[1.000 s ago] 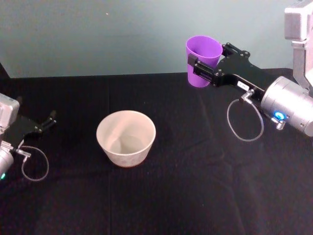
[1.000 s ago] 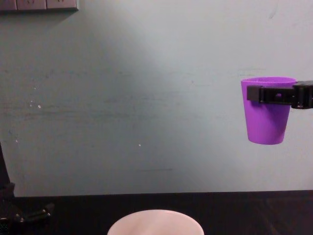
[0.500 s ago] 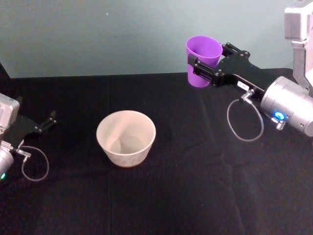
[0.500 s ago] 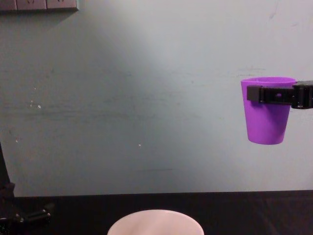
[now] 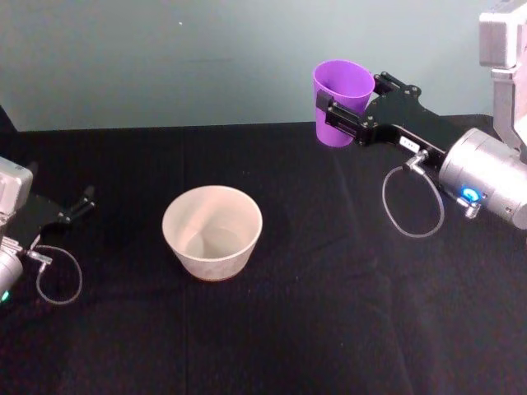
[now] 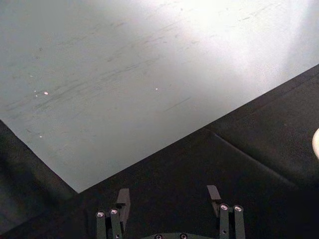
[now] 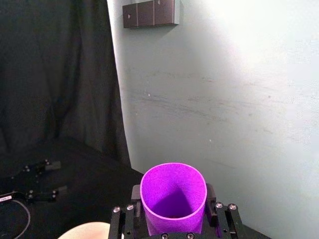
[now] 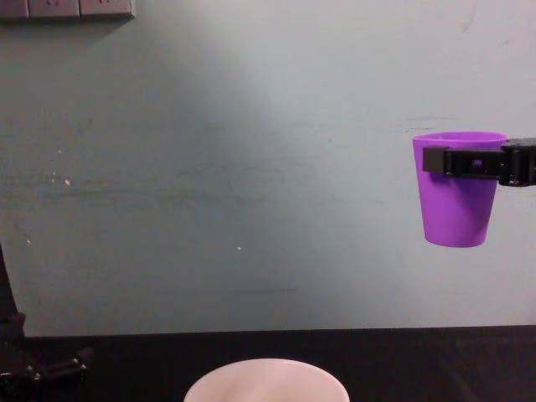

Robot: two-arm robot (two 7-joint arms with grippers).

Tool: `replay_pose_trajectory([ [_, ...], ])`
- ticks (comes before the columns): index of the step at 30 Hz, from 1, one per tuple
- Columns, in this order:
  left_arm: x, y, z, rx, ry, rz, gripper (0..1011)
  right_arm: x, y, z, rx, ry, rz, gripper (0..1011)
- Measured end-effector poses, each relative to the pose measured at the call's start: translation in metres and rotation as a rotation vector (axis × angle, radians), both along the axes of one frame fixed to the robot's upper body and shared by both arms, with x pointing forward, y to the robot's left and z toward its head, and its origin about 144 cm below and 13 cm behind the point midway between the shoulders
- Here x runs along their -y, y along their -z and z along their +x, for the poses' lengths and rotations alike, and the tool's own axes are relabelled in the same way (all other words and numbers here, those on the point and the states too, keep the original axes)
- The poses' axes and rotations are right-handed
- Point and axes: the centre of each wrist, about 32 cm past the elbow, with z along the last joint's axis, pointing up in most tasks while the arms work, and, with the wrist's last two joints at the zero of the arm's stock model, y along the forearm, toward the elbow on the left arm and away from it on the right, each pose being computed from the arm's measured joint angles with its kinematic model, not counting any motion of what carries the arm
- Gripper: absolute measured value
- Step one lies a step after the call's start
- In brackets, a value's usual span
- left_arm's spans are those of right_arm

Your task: Pick up the cup and pour the mung beans from the cup into the bowl.

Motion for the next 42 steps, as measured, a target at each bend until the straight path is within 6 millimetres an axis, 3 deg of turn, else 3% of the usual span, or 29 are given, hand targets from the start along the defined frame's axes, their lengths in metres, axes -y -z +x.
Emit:
replay_pose_trajectory([
  [42,0.0,0.0,0.0,0.0,0.0,0.0,1000,-0.0029,-0.0001,0.0032,-0.005,-0.013,0.001,732],
])
